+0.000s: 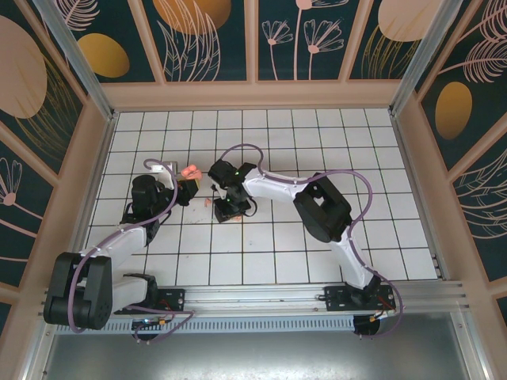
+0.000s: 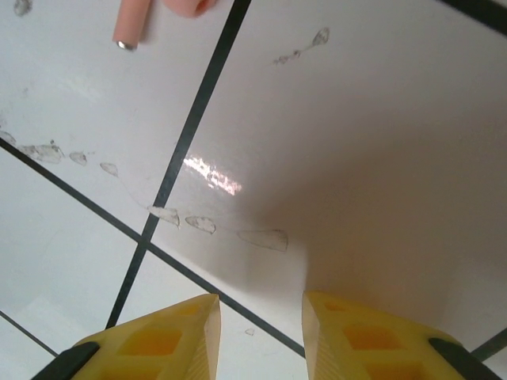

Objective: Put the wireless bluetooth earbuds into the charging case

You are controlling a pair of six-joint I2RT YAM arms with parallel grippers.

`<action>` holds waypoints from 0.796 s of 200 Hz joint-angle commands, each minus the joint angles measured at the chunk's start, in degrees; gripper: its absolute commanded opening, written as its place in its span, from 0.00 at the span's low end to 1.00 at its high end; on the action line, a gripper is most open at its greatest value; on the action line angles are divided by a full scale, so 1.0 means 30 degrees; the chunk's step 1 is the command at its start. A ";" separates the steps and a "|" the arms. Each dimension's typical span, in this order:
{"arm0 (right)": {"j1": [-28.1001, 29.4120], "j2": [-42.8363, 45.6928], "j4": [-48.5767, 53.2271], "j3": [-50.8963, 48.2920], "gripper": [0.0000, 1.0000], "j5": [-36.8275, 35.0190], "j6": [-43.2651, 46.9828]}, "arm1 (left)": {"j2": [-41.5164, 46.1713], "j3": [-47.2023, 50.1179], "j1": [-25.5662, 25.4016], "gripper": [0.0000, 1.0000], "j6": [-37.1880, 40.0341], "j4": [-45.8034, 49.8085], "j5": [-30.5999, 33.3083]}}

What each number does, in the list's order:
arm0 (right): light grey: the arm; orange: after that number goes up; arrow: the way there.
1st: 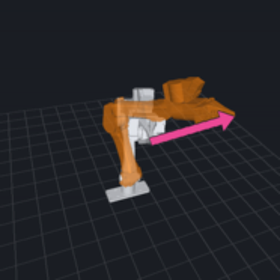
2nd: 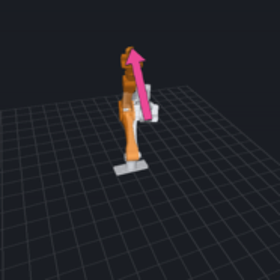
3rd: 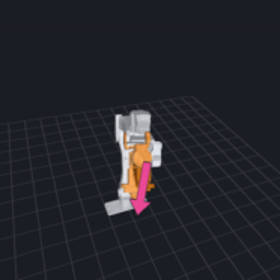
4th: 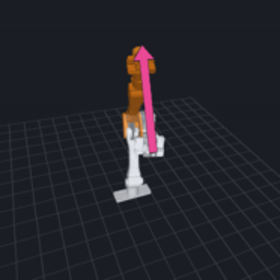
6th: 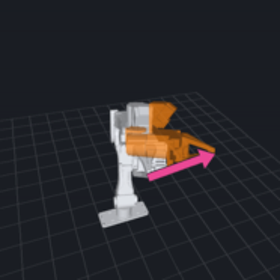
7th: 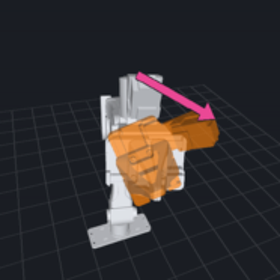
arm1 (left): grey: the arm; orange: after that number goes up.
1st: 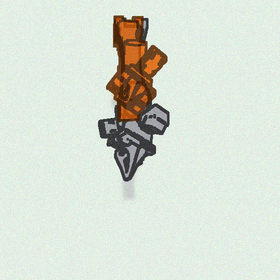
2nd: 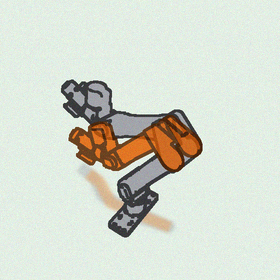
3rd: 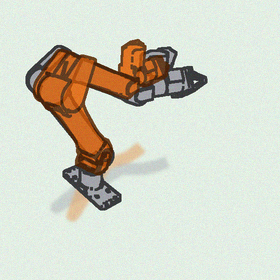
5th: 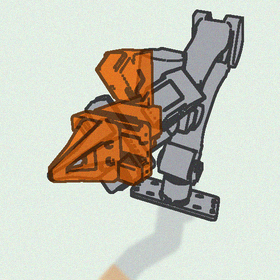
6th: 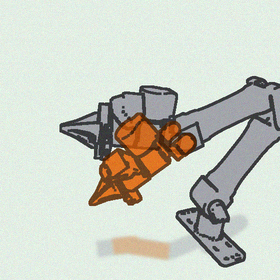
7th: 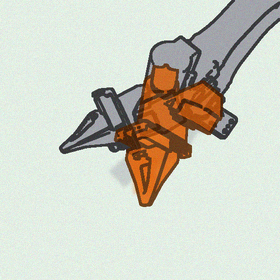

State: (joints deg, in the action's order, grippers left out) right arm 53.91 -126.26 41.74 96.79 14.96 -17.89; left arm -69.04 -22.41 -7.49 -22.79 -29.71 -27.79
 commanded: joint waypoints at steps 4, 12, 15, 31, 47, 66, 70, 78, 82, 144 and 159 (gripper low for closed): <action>0.0451 0.0676 0.0956 -0.0689 0.32 -0.0153 0.0614 | 0.0110 -0.0505 0.0124 0.21 0.0152 -0.0027 -0.0052; 0.0530 0.0739 0.1042 -0.0841 0.32 -0.0153 0.0699 | 0.0131 -0.0497 0.0123 0.21 0.0142 -0.0005 -0.0051; 0.0547 0.0758 0.1046 -0.0911 0.32 -0.0131 0.0702 | 0.0131 -0.0497 0.0122 0.21 0.0141 -0.0002 -0.0041; 0.0678 0.0936 0.1180 -0.1243 0.32 -0.0124 0.0803 | 0.0133 -0.0490 0.0123 0.21 0.0180 0.0002 -0.0024; 0.0784 0.1180 0.1150 -0.1622 0.31 -0.0211 0.0938 | 0.0151 -0.0498 0.0123 0.21 0.0152 0.0002 -0.0049; 0.0896 0.1577 0.1056 -0.1879 0.32 -0.0278 0.1054 | 0.0137 -0.0498 0.0148 0.21 0.0154 -0.0045 -0.0078; 0.0904 0.1673 0.1031 -0.1935 0.31 -0.0249 0.1070 | 0.0129 -0.0519 0.0124 0.21 0.0150 -0.0028 -0.0062; 0.0898 0.1848 0.1053 -0.2046 0.31 -0.0169 0.1093 | 0.0104 -0.0497 0.0130 0.21 0.0145 -0.0013 -0.0080; 0.0912 0.1937 0.1080 -0.2128 0.32 -0.0154 0.1081 | 0.0129 -0.0512 0.0123 0.21 0.0142 0.0009 -0.0067; 0.0898 0.4345 0.1015 -0.4027 0.35 -0.0270 -0.0222 | 0.0103 -0.0497 0.0131 0.21 0.0199 0.0043 -0.0067; 0.0770 0.5403 0.0540 -0.4595 0.37 -0.0212 -0.1880 | 0.0160 -0.0512 0.0127 0.20 0.0205 0.0160 -0.0076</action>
State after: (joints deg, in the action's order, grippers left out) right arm 56.25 -116.99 43.92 84.90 14.79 -17.21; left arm -69.04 -22.41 -7.49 -22.79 -29.69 -27.81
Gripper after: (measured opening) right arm 0.360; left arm 0.205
